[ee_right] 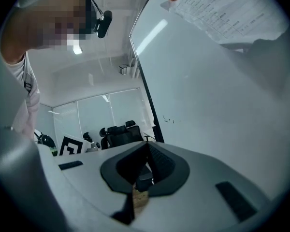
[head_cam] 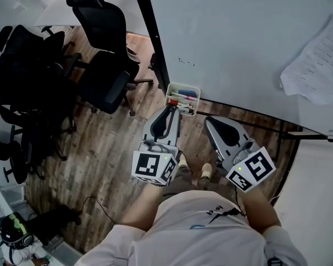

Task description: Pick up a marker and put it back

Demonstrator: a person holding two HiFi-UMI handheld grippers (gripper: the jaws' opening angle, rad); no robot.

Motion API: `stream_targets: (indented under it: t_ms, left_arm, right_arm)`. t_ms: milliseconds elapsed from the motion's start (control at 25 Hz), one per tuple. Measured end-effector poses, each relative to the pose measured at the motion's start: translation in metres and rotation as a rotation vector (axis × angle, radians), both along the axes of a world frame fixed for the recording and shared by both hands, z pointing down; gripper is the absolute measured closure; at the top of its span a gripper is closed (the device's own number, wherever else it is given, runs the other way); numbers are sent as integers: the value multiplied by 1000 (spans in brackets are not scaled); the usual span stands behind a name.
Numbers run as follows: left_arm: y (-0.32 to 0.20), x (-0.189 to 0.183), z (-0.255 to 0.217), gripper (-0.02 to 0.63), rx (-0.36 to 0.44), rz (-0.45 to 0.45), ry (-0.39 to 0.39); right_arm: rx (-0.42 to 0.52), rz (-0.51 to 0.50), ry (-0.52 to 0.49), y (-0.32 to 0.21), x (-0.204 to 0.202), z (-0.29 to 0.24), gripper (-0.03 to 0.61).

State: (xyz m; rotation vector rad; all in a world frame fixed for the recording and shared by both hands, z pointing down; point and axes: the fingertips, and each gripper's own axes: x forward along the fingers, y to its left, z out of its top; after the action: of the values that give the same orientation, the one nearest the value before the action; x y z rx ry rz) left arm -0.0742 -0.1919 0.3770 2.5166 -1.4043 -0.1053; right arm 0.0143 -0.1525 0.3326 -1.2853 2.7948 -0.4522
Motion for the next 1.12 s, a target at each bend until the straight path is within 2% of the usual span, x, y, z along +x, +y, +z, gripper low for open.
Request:
stream_targets:
  t_ms: [520,1120]
  left_arm:
    - [-27,11,56,540,-71,49,-1]
    - [-33,17,90,538,-128,86,5]
  right_arm:
    - [-68,67,31,-14,7,27,565]
    - [-105,88,31,-18,9,41,565]
